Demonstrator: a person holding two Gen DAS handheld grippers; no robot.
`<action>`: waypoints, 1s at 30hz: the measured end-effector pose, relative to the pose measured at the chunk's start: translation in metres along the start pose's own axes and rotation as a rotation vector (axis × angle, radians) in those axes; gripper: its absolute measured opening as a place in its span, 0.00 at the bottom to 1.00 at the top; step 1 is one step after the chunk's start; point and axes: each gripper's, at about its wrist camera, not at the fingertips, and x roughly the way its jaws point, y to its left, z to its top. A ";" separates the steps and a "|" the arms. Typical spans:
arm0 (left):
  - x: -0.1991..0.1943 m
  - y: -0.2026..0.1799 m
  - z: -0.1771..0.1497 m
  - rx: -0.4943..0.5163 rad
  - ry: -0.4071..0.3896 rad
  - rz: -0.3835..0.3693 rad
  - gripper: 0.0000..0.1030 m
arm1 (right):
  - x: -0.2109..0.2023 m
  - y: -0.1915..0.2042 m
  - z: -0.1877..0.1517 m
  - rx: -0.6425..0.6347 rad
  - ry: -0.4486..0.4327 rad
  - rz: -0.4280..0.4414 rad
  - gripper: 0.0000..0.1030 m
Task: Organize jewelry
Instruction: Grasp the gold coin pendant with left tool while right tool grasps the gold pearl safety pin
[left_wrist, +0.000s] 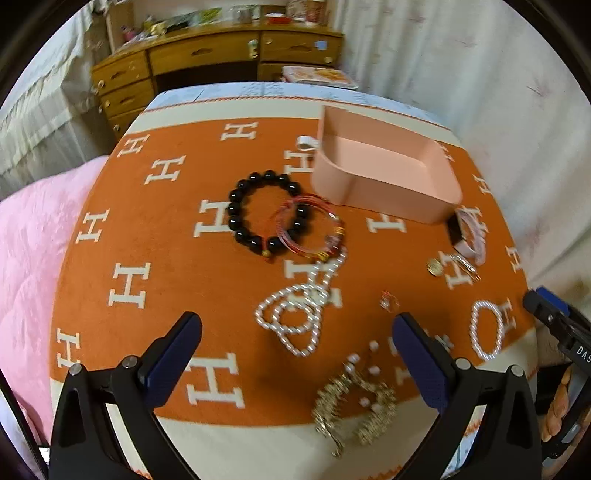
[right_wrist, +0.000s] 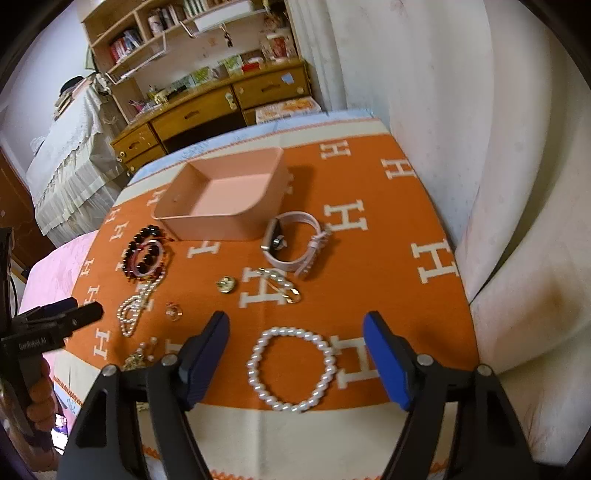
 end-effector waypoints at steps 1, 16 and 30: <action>0.003 0.002 0.003 -0.007 0.001 0.003 0.97 | 0.005 -0.004 0.001 0.005 0.012 0.005 0.67; 0.033 -0.051 0.015 0.146 0.026 -0.036 0.84 | 0.081 0.009 0.025 -0.169 0.161 0.056 0.34; 0.065 -0.123 0.024 0.350 0.059 -0.082 0.71 | 0.060 0.011 0.008 -0.226 0.071 0.006 0.07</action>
